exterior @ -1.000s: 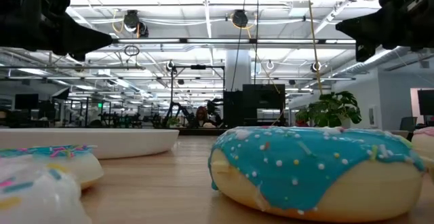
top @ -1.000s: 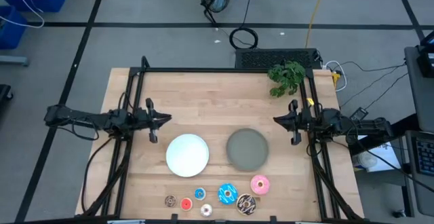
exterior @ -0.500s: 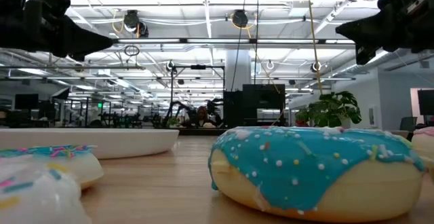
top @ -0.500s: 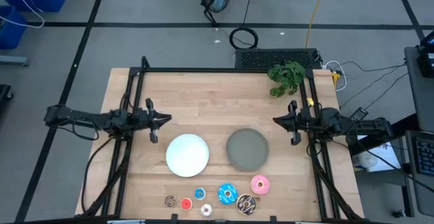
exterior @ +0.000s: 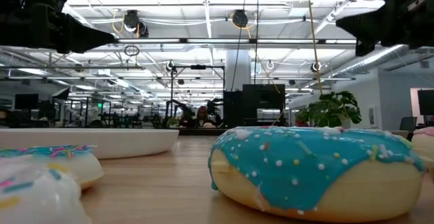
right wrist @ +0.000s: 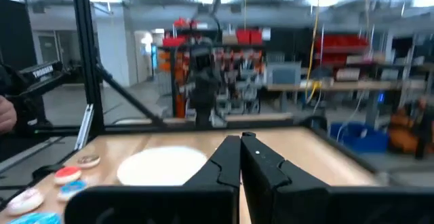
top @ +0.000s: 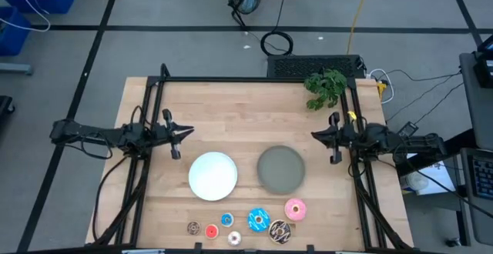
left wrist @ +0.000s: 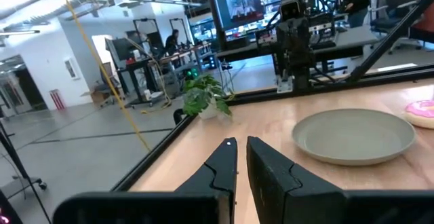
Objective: Pick & Place donuts
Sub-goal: Put the big pink donut on the gray plate
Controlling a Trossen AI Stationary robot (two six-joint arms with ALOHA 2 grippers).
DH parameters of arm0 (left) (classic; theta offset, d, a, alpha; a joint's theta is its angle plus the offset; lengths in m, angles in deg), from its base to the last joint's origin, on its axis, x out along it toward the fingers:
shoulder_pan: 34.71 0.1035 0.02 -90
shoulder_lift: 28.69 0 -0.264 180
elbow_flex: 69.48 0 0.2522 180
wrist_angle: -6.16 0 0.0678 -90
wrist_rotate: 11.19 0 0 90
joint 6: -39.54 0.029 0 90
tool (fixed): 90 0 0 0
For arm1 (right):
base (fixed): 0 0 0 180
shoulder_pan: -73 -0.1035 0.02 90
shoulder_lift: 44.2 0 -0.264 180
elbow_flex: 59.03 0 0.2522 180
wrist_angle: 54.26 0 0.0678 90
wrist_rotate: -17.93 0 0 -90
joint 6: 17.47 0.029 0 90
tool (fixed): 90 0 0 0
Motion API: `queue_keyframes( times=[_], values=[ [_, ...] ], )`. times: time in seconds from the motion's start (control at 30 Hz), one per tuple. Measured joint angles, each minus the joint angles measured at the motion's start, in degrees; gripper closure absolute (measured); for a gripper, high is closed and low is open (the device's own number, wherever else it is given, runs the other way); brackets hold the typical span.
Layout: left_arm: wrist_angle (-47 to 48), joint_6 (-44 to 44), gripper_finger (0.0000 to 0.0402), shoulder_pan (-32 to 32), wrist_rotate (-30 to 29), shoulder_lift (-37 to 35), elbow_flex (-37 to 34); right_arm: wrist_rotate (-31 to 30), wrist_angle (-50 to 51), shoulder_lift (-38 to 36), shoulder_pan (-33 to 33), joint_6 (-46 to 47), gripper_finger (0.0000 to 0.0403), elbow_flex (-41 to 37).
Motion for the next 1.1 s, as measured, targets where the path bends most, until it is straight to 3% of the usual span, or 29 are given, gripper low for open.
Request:
queue_keyframes(
  times=[0.17,0.27,0.37,0.47,0.57,0.7,0.87,0.97,1.1],
  values=[
    [-1.1,0.0,0.0360,0.0,-0.2,0.0,0.0,0.6,-8.4,0.0,-0.1,-3.4,0.0403,0.0],
    [-3.3,-0.1,0.0360,0.0,-0.3,0.0,0.0,4.9,-14.3,0.0,-0.1,-4.4,0.0403,0.9],
    [-4.8,-0.8,0.0360,0.0,-0.3,0.0,0.0,11.2,-11.5,1.4,-0.1,-3.2,0.0403,4.2],
    [-4.7,-4.2,0.0360,0.0,-0.3,0.0,0.0,17.7,-10.1,6.7,-1.0,-0.2,0.0403,10.5],
    [-4.2,-8.0,0.0360,0.0,-0.2,0.0,0.0,18.1,-8.1,15.6,-4.1,1.7,0.0403,17.5],
    [-2.3,-11.1,0.0360,0.0,-0.1,0.0,0.0,11.4,2.1,30.7,-10.1,1.4,0.0403,29.4],
    [1.3,-12.6,0.0360,0.0,0.0,0.0,0.0,2.9,30.1,49.1,-18.4,2.5,0.0403,50.4],
    [1.8,-12.5,0.0360,0.0,-0.2,0.0,0.0,1.7,46.4,59.5,-23.5,6.5,0.0403,61.7],
    [0.9,-12.0,0.0360,0.0,-0.7,0.0,0.0,-5.4,59.4,69.7,-30.8,14.1,0.0403,71.1]
  ],
)
